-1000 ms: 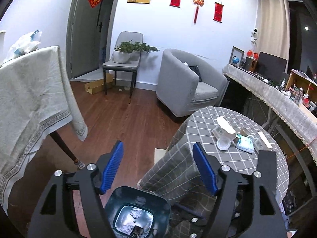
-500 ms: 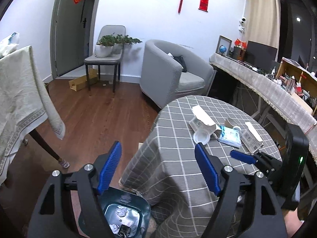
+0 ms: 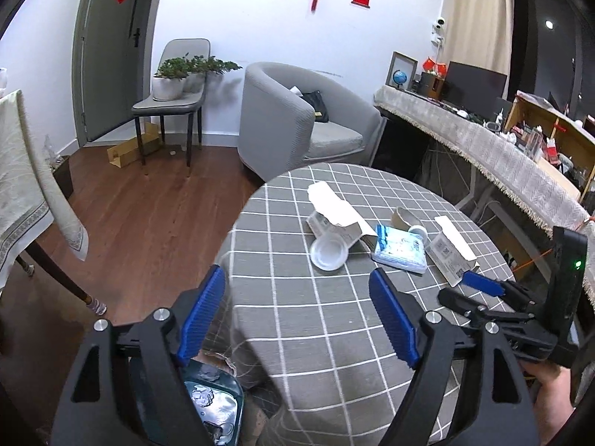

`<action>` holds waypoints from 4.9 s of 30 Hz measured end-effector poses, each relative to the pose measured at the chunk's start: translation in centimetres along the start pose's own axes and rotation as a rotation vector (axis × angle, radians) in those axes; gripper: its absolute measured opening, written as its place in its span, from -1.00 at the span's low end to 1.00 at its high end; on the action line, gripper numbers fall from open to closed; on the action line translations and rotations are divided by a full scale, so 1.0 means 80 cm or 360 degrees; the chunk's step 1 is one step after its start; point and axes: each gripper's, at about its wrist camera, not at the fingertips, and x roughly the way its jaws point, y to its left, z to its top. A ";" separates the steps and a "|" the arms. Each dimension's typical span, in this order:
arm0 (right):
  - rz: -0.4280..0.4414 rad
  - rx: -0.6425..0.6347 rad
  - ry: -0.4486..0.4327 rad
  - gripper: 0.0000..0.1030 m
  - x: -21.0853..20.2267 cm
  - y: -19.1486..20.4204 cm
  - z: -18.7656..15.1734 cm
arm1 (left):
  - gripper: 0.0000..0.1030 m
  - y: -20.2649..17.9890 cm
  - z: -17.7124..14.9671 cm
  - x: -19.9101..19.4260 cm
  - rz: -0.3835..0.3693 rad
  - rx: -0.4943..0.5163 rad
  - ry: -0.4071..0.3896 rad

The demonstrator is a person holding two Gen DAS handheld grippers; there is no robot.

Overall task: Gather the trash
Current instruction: 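Lift both tools away from the bin toward the checked table, then grasp the white cardboard box with the right gripper, then grasp the clear plastic lid with the left gripper while right holds the box, then carry the white box and clear lid over the teal bin, then open the left gripper to drop the clear lid into the bin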

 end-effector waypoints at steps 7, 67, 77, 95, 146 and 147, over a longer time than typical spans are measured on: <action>-0.0051 0.0103 0.0000 0.42 -0.012 -0.040 -0.003 | 0.59 -0.018 -0.003 0.021 -0.0009 0.0007 0.0031; 0.0193 0.0275 -0.0033 -0.96 0.033 -0.101 0.066 | 0.20 -0.002 0.017 0.157 -0.0292 -0.0235 0.0264; 0.0187 0.0247 -0.0016 -0.96 0.039 -0.093 0.067 | -0.21 -0.011 0.012 0.152 -0.0314 -0.0186 0.0277; 0.0239 0.0226 -0.0077 -0.96 0.022 -0.052 0.059 | -0.20 -0.006 -0.002 0.094 -0.0227 -0.0104 0.0201; 0.0672 -0.0344 0.0133 -0.96 0.087 0.294 -0.008 | -0.20 0.231 -0.208 0.058 0.0272 -0.0226 0.0737; 0.0670 -0.0345 0.0142 -0.96 0.089 0.297 -0.009 | -0.20 0.234 -0.214 0.060 0.0273 -0.0234 0.0762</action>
